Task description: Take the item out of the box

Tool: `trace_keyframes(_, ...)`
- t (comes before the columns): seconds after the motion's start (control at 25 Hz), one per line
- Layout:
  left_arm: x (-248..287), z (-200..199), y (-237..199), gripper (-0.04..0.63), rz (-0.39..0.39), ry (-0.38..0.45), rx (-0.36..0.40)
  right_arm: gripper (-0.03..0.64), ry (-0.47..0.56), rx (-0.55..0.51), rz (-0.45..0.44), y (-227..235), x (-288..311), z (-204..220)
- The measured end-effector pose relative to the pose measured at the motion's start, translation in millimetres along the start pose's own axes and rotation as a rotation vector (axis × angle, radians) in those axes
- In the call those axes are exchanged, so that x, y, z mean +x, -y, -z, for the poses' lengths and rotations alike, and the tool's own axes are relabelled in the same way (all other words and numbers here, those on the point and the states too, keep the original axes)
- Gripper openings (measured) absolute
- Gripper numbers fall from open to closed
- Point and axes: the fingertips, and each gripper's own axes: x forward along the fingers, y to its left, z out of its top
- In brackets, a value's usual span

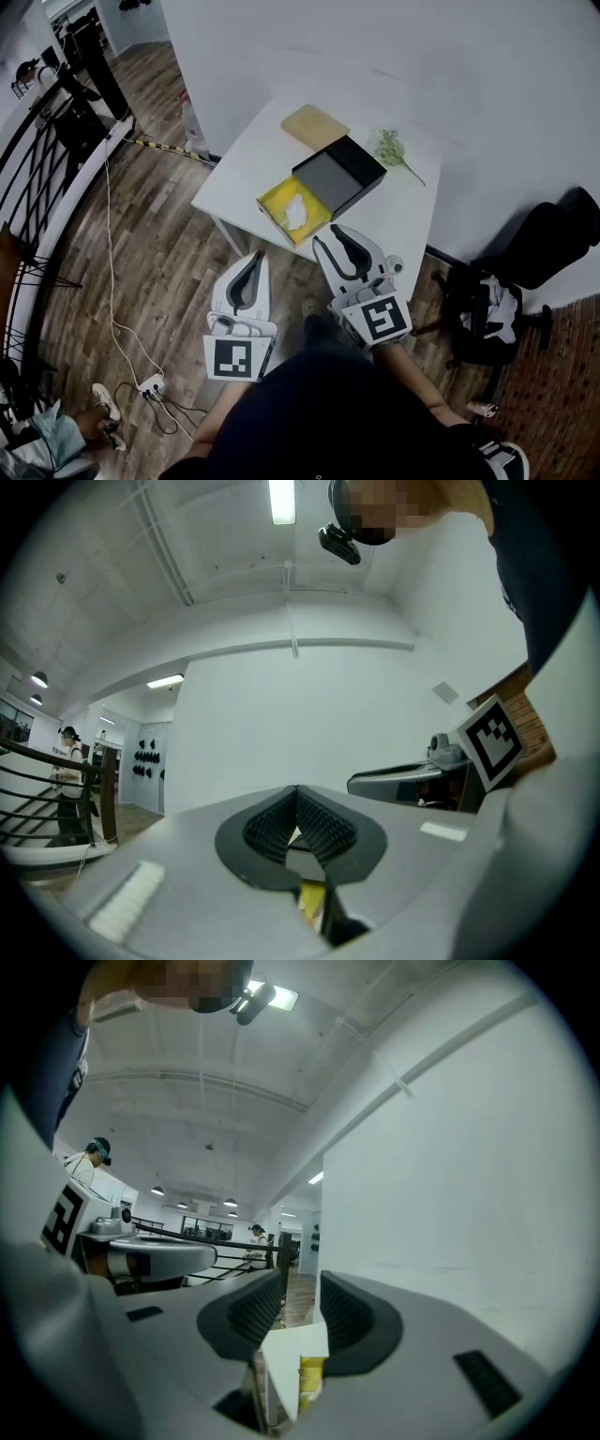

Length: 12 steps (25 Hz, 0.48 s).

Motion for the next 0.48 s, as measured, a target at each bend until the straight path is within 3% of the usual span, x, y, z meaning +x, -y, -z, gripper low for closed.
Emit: trace_keyframes(0.48,145,19,-52,0.009,-0.136,-0.039,0.018,0.104,-0.052,0.030,-0.175,102,121,36)
